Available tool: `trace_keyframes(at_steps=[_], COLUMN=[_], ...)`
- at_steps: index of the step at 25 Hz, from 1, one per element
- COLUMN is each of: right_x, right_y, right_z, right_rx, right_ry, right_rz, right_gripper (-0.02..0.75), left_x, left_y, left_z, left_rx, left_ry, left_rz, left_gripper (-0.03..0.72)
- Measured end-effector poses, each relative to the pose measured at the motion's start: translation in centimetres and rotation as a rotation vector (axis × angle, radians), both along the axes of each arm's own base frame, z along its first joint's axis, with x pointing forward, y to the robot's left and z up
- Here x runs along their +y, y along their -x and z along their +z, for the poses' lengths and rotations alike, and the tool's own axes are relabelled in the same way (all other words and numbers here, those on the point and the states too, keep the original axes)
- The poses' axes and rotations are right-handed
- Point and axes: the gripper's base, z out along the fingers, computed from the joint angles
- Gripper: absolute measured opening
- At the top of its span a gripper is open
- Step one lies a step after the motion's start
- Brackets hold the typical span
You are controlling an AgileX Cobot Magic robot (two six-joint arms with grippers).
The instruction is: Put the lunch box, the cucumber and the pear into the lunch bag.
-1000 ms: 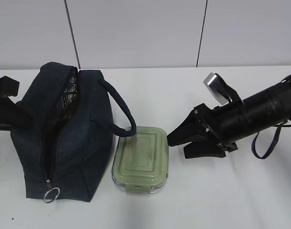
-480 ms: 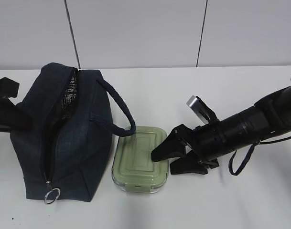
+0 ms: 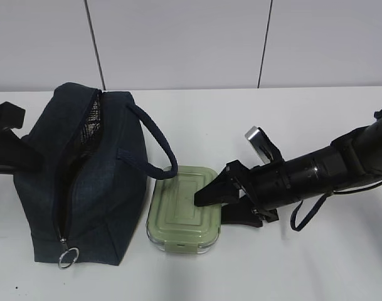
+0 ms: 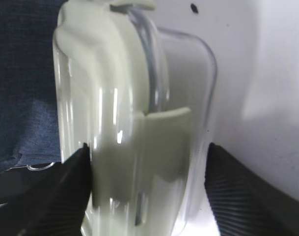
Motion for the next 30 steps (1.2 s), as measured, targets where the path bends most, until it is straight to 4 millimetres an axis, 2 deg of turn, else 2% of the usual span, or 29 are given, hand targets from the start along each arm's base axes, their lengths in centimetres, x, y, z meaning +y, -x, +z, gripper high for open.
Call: trace_keyframes(at_steps=[4,6,15,18,24,30], right_x=[0.1,0.1,-0.1,-0.9,-4.3,-6.8], right_y=[0.0,0.0,0.1,0.0,-0.9,-1.5], right_z=[0.1,0.1,0.1,0.2,0.4,0.4], right_rx=[-0.002,-0.006,-0.014,-0.014,-0.018,-0.023], right_ry=[-0.014,-0.017,-0.034,-0.052,-0.075,-0.072], right_rz=[0.002,0.004,0.027,0.021,-0.065,-0.137], right_gripper=[0.410,0.383,0.374,0.372,0.371,0.371], left_x=[0.0,0.0,0.0,0.0,0.0,0.0], left_y=[0.0,0.0,0.0,0.0,0.0,0.0], left_z=[0.0,0.0,0.0,0.0,0.0,0.0], left_rx=[0.000,0.001,0.001,0.001,0.001,0.001], left_ry=[0.000,0.000,0.000,0.000,0.000,0.000], left_rz=[0.000,0.000,0.000,0.000,0.000,0.000], left_gripper=[-0.015,-0.015,-0.015,-0.015,-0.015,-0.015])
